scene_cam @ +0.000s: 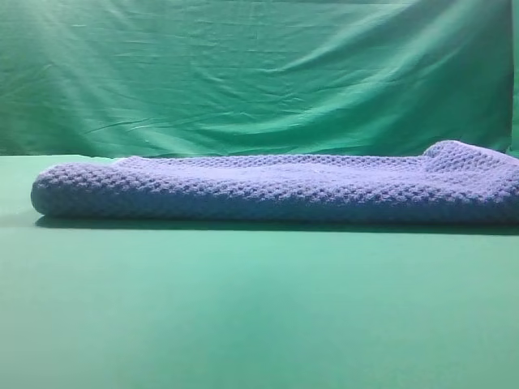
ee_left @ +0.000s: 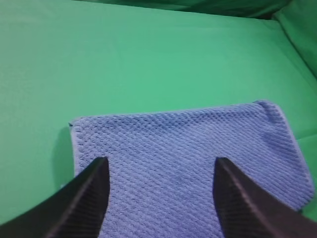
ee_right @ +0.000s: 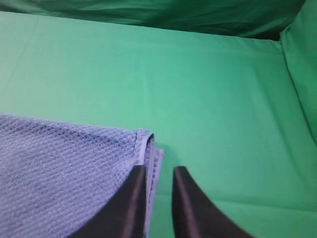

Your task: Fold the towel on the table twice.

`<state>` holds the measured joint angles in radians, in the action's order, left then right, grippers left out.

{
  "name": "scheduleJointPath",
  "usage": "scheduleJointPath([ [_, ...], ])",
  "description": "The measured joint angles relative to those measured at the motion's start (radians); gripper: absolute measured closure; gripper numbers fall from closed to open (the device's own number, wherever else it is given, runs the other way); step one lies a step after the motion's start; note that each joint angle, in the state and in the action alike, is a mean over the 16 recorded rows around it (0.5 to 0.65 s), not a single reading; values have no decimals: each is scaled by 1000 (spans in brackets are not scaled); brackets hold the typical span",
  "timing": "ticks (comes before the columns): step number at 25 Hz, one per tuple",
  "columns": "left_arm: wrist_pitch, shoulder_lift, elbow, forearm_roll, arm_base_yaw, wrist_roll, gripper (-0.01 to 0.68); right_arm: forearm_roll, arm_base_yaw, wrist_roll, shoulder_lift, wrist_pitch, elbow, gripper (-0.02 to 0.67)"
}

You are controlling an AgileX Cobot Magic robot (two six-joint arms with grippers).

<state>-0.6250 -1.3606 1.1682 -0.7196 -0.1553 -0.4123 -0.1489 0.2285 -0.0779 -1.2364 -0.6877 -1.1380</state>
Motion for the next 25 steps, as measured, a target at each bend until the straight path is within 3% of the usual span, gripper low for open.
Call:
scheduleJointPath([
  [6, -117, 157, 0, 21, 0, 8, 529, 15, 0, 0, 183, -153, 0, 622],
  [11, -187, 291, -4, 107, 0, 62, 648, 27, 0, 0, 321, -238, 9, 649],
  [25, -244, 714, -183, 533, 0, 326, 673, 47, 0, 9, 681, -286, 168, 649],
])
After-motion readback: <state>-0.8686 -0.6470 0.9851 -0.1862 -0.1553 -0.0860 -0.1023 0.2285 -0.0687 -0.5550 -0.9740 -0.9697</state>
